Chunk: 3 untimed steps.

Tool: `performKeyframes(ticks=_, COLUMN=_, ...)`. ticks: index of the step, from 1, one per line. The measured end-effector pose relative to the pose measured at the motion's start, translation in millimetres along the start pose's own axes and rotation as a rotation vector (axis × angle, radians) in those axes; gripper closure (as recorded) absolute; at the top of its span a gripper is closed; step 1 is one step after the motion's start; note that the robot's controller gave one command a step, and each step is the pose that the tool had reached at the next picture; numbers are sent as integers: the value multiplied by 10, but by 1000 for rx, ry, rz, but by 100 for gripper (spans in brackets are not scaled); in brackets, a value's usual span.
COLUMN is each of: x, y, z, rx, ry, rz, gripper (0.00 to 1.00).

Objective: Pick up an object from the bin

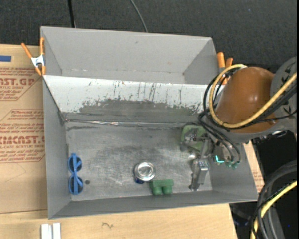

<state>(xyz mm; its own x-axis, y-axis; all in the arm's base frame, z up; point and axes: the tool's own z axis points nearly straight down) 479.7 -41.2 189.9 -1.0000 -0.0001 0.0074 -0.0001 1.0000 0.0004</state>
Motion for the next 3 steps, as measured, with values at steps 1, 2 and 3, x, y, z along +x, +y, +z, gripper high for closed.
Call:
performKeyframes(ticks=1, x=-58, y=340, z=1164, rx=0, ry=-28, rz=-44, gripper=0)
performKeyframes(ticks=2, x=-12, y=334, z=1171, rx=1, ry=-12, rz=-45, gripper=100)
performKeyframes(ticks=3, x=-85, y=-192, z=-218, rx=4, ry=-13, rz=-273, gripper=100)
